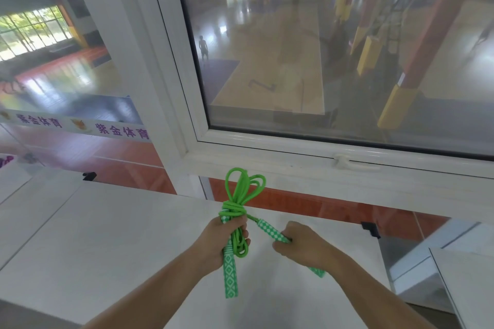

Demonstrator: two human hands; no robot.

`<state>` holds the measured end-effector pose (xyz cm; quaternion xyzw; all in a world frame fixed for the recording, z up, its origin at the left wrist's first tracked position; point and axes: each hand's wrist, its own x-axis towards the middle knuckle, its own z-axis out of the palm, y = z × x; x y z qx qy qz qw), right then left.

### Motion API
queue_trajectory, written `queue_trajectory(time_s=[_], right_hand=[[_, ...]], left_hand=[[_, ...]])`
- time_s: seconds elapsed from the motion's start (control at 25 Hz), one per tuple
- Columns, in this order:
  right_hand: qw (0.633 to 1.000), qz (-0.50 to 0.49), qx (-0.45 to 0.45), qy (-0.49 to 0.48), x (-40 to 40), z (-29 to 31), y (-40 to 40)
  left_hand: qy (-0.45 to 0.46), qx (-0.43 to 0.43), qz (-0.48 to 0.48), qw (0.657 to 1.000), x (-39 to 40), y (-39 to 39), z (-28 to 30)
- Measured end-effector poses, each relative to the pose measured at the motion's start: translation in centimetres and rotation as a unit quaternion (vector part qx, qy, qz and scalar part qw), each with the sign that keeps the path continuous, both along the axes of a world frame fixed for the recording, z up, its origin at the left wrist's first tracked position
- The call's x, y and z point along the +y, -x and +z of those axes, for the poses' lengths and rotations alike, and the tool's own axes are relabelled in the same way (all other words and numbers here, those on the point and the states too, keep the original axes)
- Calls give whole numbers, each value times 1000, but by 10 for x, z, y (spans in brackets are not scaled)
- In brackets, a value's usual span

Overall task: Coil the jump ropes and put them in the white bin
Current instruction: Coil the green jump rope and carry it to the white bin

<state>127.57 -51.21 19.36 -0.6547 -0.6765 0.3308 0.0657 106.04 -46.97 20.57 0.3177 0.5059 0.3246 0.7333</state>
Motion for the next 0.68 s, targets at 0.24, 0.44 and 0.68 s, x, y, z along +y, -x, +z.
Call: queue_trajectory(time_s=[0.24,0.44,0.68], right_hand=[[966,-23,187,179,-8,21,2],[806,-100,481,331,-10,13,1],[770,-109,509,369,-4,4,-4]], left_hand=[[21,34,-24,999,4,9,-16],[8,35,-30,999,2,8,-25],[37,32,-30,998,5,5,-30]])
